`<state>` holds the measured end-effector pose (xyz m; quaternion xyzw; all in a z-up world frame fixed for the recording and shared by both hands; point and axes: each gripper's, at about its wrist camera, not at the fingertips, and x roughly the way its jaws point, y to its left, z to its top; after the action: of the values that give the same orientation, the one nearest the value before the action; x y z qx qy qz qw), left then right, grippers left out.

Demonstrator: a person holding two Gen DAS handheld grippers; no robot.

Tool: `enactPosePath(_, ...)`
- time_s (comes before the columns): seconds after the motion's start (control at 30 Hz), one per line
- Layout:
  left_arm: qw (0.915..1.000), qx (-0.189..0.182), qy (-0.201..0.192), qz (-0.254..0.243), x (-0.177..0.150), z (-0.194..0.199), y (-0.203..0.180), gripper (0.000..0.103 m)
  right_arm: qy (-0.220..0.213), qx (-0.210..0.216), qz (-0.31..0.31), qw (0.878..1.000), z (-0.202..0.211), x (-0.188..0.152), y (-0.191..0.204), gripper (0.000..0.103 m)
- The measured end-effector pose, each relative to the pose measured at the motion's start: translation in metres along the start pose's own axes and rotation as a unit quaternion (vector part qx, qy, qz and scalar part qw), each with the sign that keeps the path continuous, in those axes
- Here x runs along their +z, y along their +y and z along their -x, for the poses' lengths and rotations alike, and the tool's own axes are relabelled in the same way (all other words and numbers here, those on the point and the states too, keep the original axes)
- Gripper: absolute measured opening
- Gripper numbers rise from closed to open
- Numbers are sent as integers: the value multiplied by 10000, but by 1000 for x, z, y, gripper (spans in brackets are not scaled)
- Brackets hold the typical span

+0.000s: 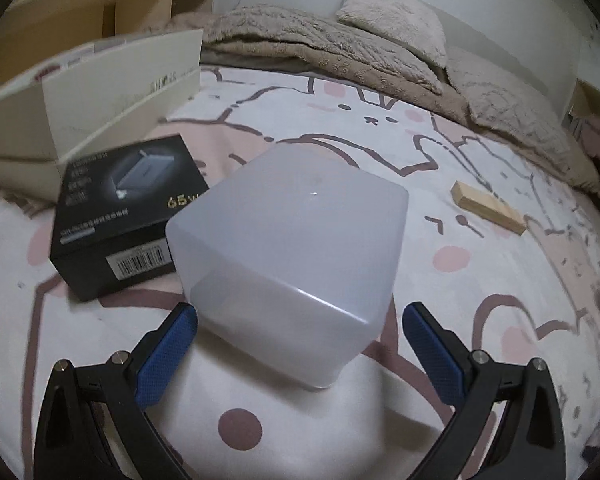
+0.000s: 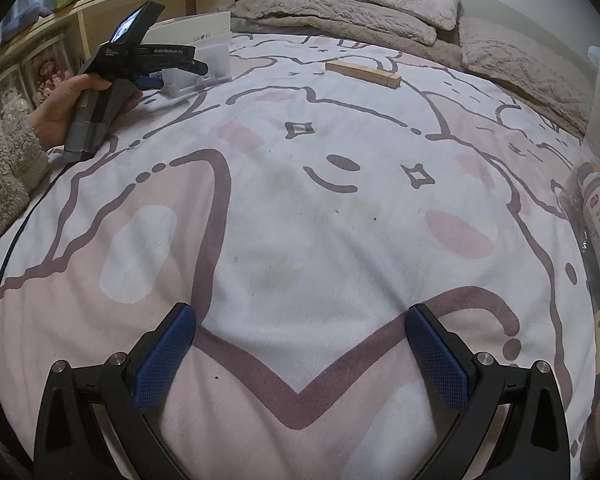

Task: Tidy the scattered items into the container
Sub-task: 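Approach the frosted white plastic box with the left gripper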

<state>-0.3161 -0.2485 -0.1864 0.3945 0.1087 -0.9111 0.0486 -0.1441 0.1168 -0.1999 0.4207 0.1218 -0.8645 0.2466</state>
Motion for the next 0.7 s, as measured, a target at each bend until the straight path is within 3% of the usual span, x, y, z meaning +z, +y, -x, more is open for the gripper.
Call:
enactPosePath(0.3, 9977, -619, 121, 246, 2, -1, 6, 103, -46, 1, 1, 10000, 0, 0, 0, 103)
enactPosePath(0.4, 9919, -1235, 280, 49, -1, 7, -8, 103, -48, 0, 3, 10000, 0, 0, 0, 103)
enactPosePath(0.53, 9760, -2024, 599, -541, -10, 12, -46, 103, -49, 2, 2, 10000, 0, 0, 0, 103)
enactPosePath(0.63, 9683, -2205, 629, -989, -15, 18, -70, 103, -49, 3, 1, 10000, 0, 0, 0, 103)
enactPosePath(0.7, 9696, -2094, 538, -1146, -13, 23, -78, 103, -48, 4, 0, 10000, 0, 0, 0, 103)
